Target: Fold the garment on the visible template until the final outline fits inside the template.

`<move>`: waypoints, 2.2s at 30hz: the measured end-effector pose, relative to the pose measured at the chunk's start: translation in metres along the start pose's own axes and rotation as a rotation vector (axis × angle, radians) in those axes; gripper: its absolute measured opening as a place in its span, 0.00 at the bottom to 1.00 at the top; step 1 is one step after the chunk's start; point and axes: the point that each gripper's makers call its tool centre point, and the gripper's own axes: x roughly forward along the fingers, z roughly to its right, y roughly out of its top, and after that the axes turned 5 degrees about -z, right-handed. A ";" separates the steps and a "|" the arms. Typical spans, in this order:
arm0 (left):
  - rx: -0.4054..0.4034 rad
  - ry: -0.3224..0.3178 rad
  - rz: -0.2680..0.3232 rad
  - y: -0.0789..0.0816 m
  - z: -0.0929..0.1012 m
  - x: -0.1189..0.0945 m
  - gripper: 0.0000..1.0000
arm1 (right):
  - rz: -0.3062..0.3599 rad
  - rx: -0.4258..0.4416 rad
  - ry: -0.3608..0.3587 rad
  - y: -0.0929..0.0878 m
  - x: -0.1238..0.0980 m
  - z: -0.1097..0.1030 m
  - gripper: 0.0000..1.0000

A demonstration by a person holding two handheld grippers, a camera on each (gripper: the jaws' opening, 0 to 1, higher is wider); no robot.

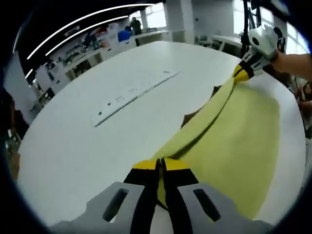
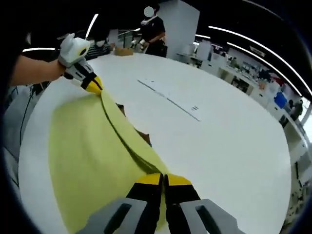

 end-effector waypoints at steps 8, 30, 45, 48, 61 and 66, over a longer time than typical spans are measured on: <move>-0.100 0.039 0.025 0.010 -0.008 -0.001 0.01 | 0.024 0.102 -0.043 0.006 0.001 0.010 0.01; -0.185 0.052 0.145 0.005 -0.009 -0.043 0.07 | 0.123 0.193 -0.051 0.003 -0.030 0.003 0.06; -0.339 0.019 0.248 -0.014 -0.003 -0.069 0.10 | 0.223 0.312 -0.012 0.002 -0.060 -0.018 0.09; -0.349 0.017 0.248 -0.021 0.001 -0.072 0.11 | 0.217 0.329 -0.008 -0.004 -0.061 -0.020 0.09; -0.364 0.014 0.248 -0.045 0.017 -0.087 0.11 | 0.224 0.382 -0.019 -0.031 -0.073 -0.028 0.10; -0.361 0.015 0.243 -0.054 0.024 -0.091 0.11 | 0.222 0.400 -0.024 -0.040 -0.078 -0.037 0.11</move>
